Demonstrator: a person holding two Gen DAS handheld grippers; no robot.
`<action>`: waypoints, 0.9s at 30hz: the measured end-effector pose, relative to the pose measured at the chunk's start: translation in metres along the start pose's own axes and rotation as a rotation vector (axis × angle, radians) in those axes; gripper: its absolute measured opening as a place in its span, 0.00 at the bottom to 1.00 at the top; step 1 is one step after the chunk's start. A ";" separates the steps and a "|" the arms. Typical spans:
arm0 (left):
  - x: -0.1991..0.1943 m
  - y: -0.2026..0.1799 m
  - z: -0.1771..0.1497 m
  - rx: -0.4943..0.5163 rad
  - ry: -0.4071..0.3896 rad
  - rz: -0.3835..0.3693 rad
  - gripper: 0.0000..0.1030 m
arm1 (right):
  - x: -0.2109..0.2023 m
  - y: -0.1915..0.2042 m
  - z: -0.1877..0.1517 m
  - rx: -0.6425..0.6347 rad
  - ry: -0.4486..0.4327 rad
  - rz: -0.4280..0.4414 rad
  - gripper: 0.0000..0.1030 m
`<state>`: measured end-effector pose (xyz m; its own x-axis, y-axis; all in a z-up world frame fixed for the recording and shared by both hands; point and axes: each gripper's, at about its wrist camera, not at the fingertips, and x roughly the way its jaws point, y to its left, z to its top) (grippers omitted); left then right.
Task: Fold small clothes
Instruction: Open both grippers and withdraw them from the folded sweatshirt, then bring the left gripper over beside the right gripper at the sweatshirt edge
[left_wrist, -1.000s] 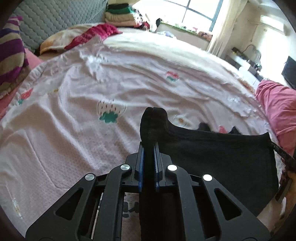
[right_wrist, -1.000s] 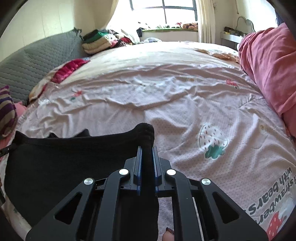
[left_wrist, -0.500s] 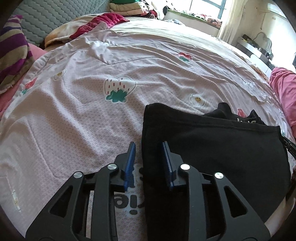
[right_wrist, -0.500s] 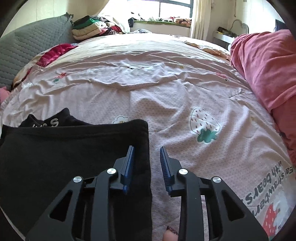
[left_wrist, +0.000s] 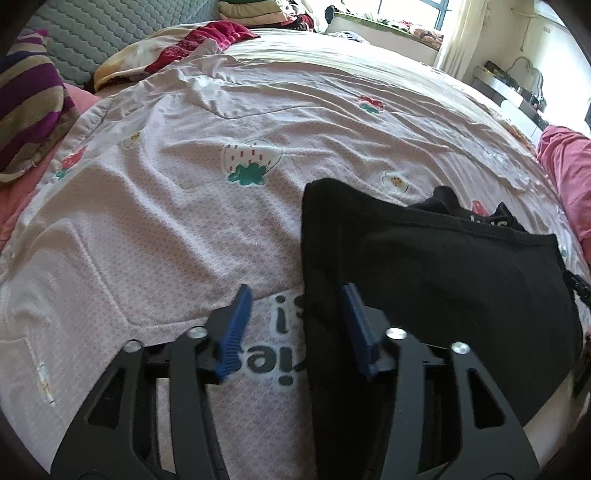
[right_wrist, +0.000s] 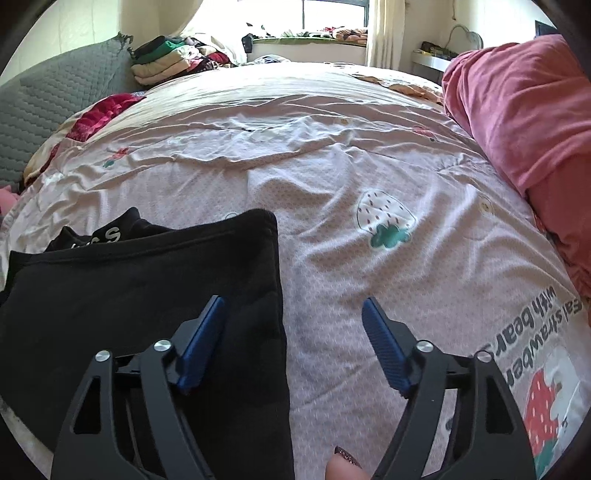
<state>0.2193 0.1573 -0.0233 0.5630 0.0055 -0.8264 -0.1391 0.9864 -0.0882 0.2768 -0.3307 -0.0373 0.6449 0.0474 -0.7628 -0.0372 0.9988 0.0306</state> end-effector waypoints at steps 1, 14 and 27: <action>-0.001 0.001 -0.002 0.002 0.001 0.007 0.51 | -0.004 0.000 -0.002 -0.002 -0.005 0.002 0.78; -0.034 0.011 -0.032 0.022 -0.009 -0.021 0.74 | -0.044 0.013 -0.019 -0.065 -0.061 0.044 0.93; -0.053 0.023 -0.042 0.012 -0.033 -0.028 0.91 | -0.073 0.070 -0.026 -0.185 -0.126 0.155 0.95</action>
<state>0.1521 0.1723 -0.0052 0.5929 -0.0174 -0.8051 -0.1132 0.9880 -0.1046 0.2071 -0.2641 0.0037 0.7098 0.2122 -0.6717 -0.2742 0.9616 0.0140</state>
